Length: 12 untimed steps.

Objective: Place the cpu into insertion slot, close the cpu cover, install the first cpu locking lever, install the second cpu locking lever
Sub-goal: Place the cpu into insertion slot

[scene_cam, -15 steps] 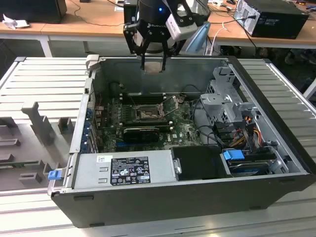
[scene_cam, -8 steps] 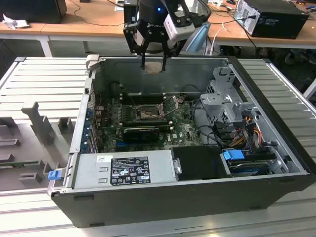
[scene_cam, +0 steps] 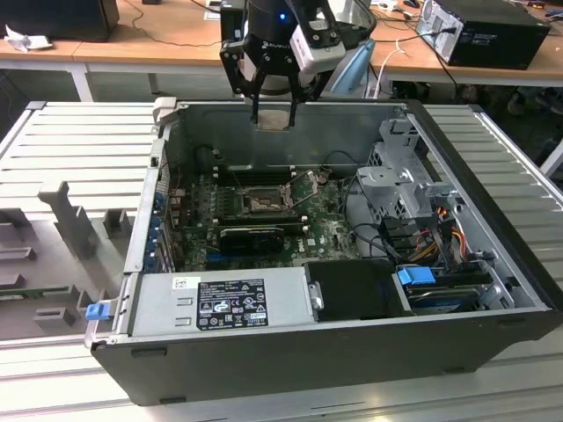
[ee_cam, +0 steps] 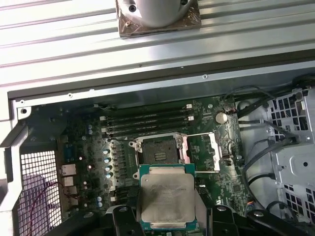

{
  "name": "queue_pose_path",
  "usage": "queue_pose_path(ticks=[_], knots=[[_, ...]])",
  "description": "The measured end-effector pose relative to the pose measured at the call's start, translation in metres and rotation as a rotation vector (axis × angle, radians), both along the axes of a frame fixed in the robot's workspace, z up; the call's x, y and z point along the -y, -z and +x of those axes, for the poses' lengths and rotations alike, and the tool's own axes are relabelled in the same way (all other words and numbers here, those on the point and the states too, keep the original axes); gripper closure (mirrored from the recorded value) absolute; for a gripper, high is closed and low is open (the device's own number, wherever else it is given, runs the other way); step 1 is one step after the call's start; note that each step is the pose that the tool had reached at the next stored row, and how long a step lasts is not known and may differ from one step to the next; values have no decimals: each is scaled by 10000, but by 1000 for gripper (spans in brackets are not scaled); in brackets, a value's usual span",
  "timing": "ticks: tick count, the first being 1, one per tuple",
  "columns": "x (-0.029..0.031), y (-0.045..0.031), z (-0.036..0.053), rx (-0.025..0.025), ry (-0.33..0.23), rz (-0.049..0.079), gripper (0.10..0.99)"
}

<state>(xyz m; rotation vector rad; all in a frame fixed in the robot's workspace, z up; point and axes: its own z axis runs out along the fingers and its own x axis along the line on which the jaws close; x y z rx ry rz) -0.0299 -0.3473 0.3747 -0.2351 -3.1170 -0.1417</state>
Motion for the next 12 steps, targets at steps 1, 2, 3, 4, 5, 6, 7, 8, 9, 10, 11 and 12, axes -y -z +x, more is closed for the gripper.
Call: queue_pose_path(ticks=[1, 2, 3, 4, 5, 6, 7, 8, 9, 10, 11, 12], knots=[[0, 0, 0, 0, 41, 0, 557], [0, 0, 0, 0, 80, 0, 557], [0, 0, 0, 0, 117, 0, 557], [0, 0, 0, 0, 181, 0, 557], [0, 0, 0, 0, 212, 0, 557], [0, 0, 0, 0, 237, 0, 557], [0, 0, 0, 0, 258, 1, 557], [0, 0, 0, 0, 291, 0, 557], [0, 0, 0, 0, 312, 0, 557], [0, 0, 0, 0, 368, 0, 557], [0, 0, 0, 0, 442, 0, 557], [0, 0, 0, 0, 465, 0, 557]])
